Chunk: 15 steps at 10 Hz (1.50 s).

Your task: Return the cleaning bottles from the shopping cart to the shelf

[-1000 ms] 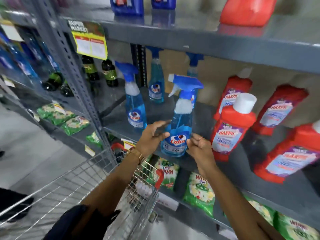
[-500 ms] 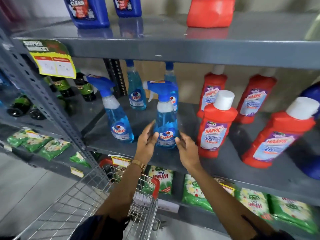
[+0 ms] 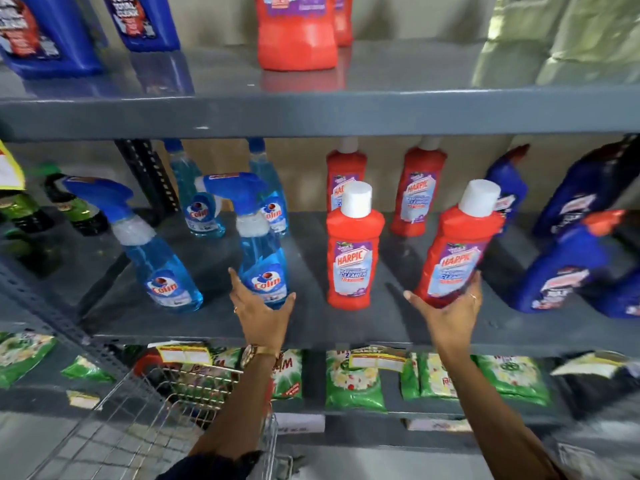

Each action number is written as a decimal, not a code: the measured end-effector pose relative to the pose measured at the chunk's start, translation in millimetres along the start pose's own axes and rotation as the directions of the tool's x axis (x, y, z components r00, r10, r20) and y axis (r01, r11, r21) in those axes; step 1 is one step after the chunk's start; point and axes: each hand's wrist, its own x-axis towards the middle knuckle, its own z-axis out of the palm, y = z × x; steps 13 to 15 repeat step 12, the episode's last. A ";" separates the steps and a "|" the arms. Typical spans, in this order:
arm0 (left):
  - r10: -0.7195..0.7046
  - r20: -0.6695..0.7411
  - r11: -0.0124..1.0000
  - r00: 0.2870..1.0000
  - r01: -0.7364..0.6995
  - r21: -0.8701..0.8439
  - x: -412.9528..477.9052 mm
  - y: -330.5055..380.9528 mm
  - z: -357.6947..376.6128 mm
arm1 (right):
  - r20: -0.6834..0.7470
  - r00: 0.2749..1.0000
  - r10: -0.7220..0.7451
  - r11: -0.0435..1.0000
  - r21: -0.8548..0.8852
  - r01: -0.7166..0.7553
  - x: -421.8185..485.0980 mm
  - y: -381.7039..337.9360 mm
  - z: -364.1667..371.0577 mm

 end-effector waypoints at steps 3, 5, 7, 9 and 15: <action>-0.034 -0.020 0.997 0.999 0.035 0.075 -2.5 -4.9 -11.1 | 0.008 1.000 -0.026 1.000 -0.011 0.026 -7.5 7.6 17.6; 0.270 -0.068 0.954 0.960 -0.257 0.157 -97.0 24.4 25.3 | -0.200 0.976 -0.092 0.989 0.093 0.112 -0.1 39.2 -49.9; 0.629 0.407 0.719 0.662 -0.695 0.020 -182.9 55.2 74.4 | -0.338 0.940 -0.053 0.995 -0.098 0.021 58.7 55.6 -90.9; 0.584 0.536 0.618 0.610 -0.762 0.194 -204.6 94.0 115.3 | -0.198 0.980 0.026 0.999 -0.026 -0.031 95.0 70.8 -106.6; 0.412 0.680 0.600 0.607 -0.742 0.299 -215.0 98.5 118.1 | -0.136 0.987 0.081 0.996 -0.024 -0.085 85.5 64.3 -115.8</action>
